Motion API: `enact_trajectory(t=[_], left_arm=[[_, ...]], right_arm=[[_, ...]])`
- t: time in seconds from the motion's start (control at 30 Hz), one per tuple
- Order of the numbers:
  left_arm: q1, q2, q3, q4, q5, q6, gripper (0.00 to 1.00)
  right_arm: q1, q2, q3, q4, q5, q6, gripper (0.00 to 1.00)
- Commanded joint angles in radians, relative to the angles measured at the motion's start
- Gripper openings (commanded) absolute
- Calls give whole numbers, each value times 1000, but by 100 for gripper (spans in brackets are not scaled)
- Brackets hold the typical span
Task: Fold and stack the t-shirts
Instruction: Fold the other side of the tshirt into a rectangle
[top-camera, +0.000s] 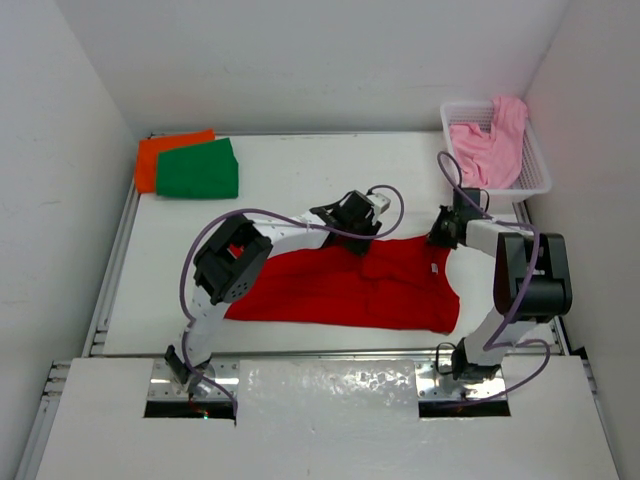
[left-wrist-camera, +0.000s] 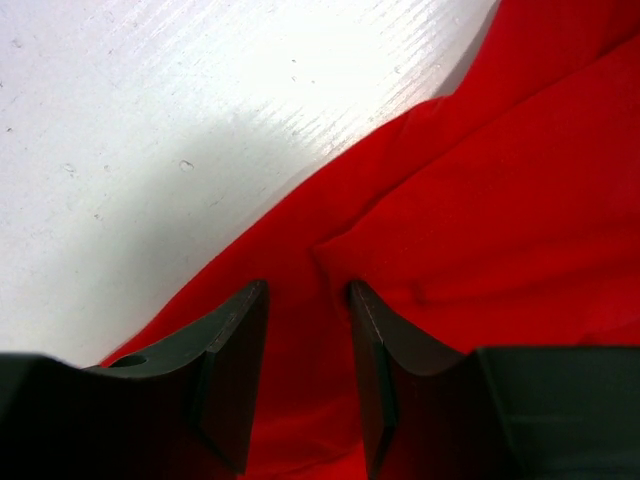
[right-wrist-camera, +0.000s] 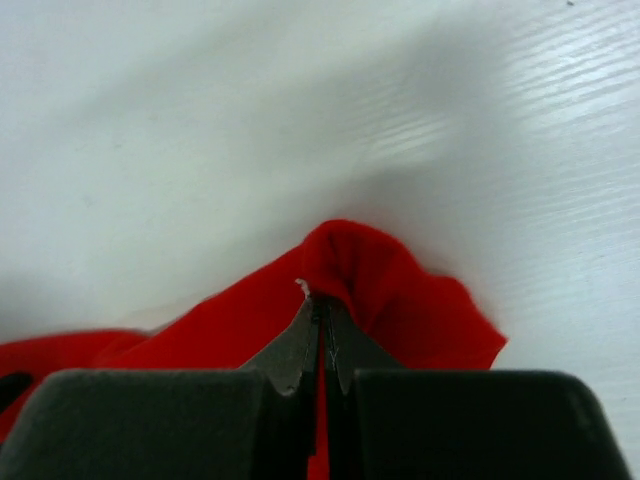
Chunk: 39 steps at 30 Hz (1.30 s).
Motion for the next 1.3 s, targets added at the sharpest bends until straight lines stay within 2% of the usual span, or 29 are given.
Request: enact_trajectory(t=[0.0,0.23,0.43,0.6,0.63,0.8,1.1,1.27], left_arm=[[13,9,0,35,8,-2,36],[13,9,-1,35,17,-4,37],[13,5,20,25,29,7,38],[13,7,60,7,37,21,38],[13,5,63,4,37,21,38],[13,5,60,2,49,18,38],[13,5,60,5,49,15,39],[13,4,55,7,49,15,38]], right_arm=[[-21,50,23,29,30,-2,0],[-43,100,62,5,30,-54,0],[-43,21,111,-31,-35,-183,0],[-43,-113,128,-66,-116,-258,13],[-41,-130,118,-65,-145,-257,18],[-41,-189,43,-58,-251,-214,26],[-18,-121,-12,-100,-279,-192,41],[-18,-67,-6,-55,-292,-188,42]])
